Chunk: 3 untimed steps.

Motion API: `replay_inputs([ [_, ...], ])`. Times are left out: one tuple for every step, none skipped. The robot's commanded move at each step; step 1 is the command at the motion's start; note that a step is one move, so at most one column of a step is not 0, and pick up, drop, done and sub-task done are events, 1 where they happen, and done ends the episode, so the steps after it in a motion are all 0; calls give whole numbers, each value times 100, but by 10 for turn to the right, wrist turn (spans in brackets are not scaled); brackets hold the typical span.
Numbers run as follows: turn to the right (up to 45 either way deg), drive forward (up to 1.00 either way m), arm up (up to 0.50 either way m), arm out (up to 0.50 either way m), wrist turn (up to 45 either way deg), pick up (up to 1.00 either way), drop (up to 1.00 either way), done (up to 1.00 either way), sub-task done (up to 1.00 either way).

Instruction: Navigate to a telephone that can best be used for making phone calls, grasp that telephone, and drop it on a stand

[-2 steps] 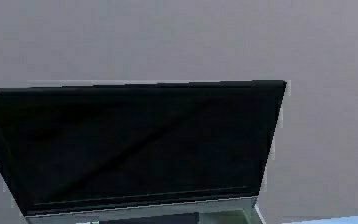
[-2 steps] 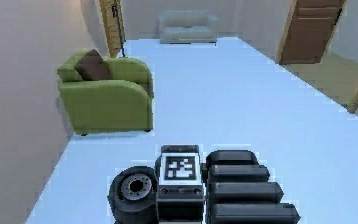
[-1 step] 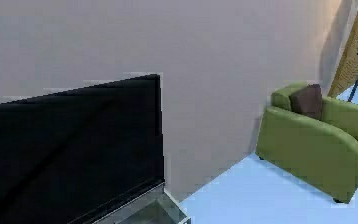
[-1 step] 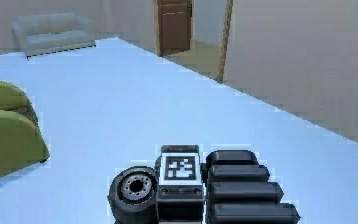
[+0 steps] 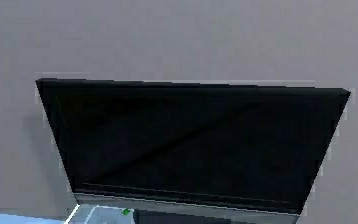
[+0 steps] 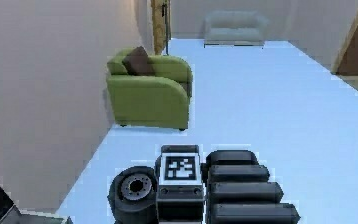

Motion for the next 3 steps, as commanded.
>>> replay_inputs([
  [-270, 0, 0, 0, 0, 0, 0, 0, 0],
  [0, 15, 0, 0, 0, 0, 0, 0, 0],
  [0, 0, 0, 0, 0, 0, 0, 100, 0],
])
